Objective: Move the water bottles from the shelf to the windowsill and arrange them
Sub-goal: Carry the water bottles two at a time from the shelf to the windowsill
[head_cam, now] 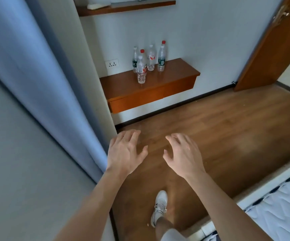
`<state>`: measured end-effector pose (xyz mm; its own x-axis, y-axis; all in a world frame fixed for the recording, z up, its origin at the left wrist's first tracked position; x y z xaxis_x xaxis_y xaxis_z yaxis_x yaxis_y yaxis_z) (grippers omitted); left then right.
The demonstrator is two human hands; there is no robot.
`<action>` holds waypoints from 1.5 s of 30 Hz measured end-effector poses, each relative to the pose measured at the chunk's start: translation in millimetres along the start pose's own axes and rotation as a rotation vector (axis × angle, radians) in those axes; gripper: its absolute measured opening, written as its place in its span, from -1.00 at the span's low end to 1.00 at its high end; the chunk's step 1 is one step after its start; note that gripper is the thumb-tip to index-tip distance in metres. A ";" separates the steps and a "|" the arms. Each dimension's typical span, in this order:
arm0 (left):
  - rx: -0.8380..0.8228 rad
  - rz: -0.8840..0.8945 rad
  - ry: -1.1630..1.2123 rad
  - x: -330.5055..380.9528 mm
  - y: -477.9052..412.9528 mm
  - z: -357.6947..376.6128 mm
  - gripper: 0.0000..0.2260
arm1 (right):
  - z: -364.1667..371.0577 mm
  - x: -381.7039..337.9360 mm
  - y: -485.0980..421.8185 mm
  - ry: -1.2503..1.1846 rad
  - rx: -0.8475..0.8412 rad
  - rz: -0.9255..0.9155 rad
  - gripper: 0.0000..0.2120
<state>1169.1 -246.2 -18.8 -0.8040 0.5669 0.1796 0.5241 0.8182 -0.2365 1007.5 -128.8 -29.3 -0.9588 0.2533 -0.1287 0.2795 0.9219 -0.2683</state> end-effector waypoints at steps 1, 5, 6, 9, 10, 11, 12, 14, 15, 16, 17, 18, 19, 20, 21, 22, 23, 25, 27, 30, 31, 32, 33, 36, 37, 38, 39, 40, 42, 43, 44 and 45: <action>0.002 0.002 -0.004 0.0 -15.5 4.4 -0.51 | 3.4 5.2 -13.4 0.003 0.000 0.009 -0.56; -0.014 0.015 -0.020 7.1 -88.7 21.9 -0.48 | 18.8 35.4 -71.7 -0.023 0.015 0.028 -0.57; -0.016 0.015 -0.021 9.2 -105.1 24.3 -0.46 | 21.6 42.3 -85.7 -0.025 0.017 0.028 -0.57; -0.027 0.008 0.001 18.0 -169.5 38.7 -0.44 | 36.0 75.6 -146.2 -0.049 0.008 0.049 -0.56; -0.031 0.008 0.007 21.2 -189.9 43.2 -0.44 | 39.4 86.4 -165.9 -0.051 0.003 0.053 -0.55; -0.035 0.005 0.011 24.5 -210.3 48.1 -0.43 | 42.8 97.5 -184.8 -0.053 0.001 0.056 -0.54; -0.040 0.001 0.011 28.2 -230.0 52.8 -0.43 | 45.7 108.5 -202.8 -0.056 0.001 0.060 -0.54; -0.051 -0.008 0.015 35.1 -264.0 62.8 -0.43 | 49.9 127.2 -234.0 -0.051 0.011 0.064 -0.55; -0.055 -0.013 0.021 38.1 -279.9 68.3 -0.44 | 52.2 135.5 -248.5 -0.050 0.010 0.065 -0.55; -0.054 -0.022 0.032 40.5 -294.8 73.7 -0.45 | 55.1 143.4 -261.7 -0.055 0.004 0.068 -0.55; -0.049 -0.030 0.040 42.3 -308.5 78.5 -0.46 | 58.4 151.2 -274.1 -0.061 -0.001 0.069 -0.55; -0.044 -0.036 0.043 44.5 -320.7 82.5 -0.47 | 61.2 158.5 -285.3 -0.064 -0.004 0.069 -0.56; -0.039 -0.039 0.043 46.6 -332.3 86.9 -0.48 | 64.0 165.2 -296.0 -0.069 -0.004 0.067 -0.57; -0.035 -0.036 0.040 48.3 -343.8 91.3 -0.49 | 67.4 171.8 -306.6 -0.075 -0.001 0.060 -0.58; -0.034 -0.035 0.036 49.4 -355.8 96.0 -0.49 | 70.7 178.3 -317.1 -0.079 0.001 0.050 -0.58; -0.038 -0.037 0.033 49.9 -367.8 100.9 -0.49 | 73.9 184.8 -327.3 -0.081 -0.002 0.043 -0.58; -0.043 -0.039 0.031 50.1 -380.1 106.0 -0.49 | 77.2 191.4 -337.4 -0.081 -0.004 0.036 -0.58; -0.040 -0.038 0.021 49.2 -403.5 116.9 -0.50 | 85.9 204.1 -356.7 -0.080 0.005 0.027 -0.59; -0.032 -0.037 0.012 49.1 -426.8 126.3 -0.51 | 95.2 215.0 -377.0 -0.073 0.024 0.022 -0.61; -0.028 -0.041 0.009 49.7 -464.5 140.2 -0.50 | 109.4 231.8 -413.7 -0.058 0.020 0.030 -0.58; -0.026 -0.046 0.009 49.3 -478.3 145.1 -0.50 | 114.3 237.5 -427.7 -0.058 0.014 0.032 -0.57; -0.022 -0.049 0.008 48.5 -493.0 150.3 -0.50 | 119.7 242.9 -442.6 -0.060 0.006 0.032 -0.56; -0.019 -0.051 0.010 47.6 -508.6 155.6 -0.49 | 124.9 248.2 -458.2 -0.060 -0.003 0.032 -0.56; -0.026 -0.058 0.028 42.7 -555.8 171.4 -0.48 | 139.3 263.5 -508.2 -0.054 -0.020 0.020 -0.56; -0.034 -0.062 0.030 39.6 -571.3 176.2 -0.47 | 143.8 269.0 -526.0 -0.050 -0.029 0.016 -0.56; -0.046 -0.065 0.028 35.4 -586.1 180.1 -0.47 | 147.6 274.4 -544.2 -0.051 -0.043 0.017 -0.55; -0.056 -0.067 0.023 29.8 -599.2 183.2 -0.48 | 151.5 279.5 -561.8 -0.051 -0.055 0.018 -0.54; -0.060 -0.072 0.016 22.7 -610.6 186.4 -0.48 | 156.1 284.3 -578.7 -0.049 -0.065 0.013 -0.54; -0.058 -0.090 -0.002 6.4 -628.3 190.2 -0.49 | 166.2 291.7 -610.0 -0.051 -0.082 -0.008 -0.52; -0.063 -0.102 -0.016 -1.8 -635.5 192.4 -0.48 | 171.2 294.8 -624.6 -0.056 -0.091 -0.016 -0.52; -0.075 -0.116 -0.032 -9.8 -641.7 195.6 -0.48 | 176.8 297.4 -638.2 -0.065 -0.098 -0.022 -0.52; -0.089 -0.133 -0.043 -17.7 -647.5 199.3 -0.47 | 182.6 299.1 -650.1 -0.077 -0.104 -0.028 -0.52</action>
<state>788.0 -805.1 -59.1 -0.8781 0.4502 0.1618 0.4338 0.8919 -0.1276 548.2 -706.0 -67.8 -0.9583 0.2077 -0.1962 0.2424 0.9546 -0.1732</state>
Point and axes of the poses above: each hand's wrist, its own y-axis away from the middle knuckle, its own z-axis out of the palm, x = y × z, the point moved 3 cm from there along -y, towards the middle knuckle, and after that the axes turned 8 degrees about -z, right-handed, at the moved point
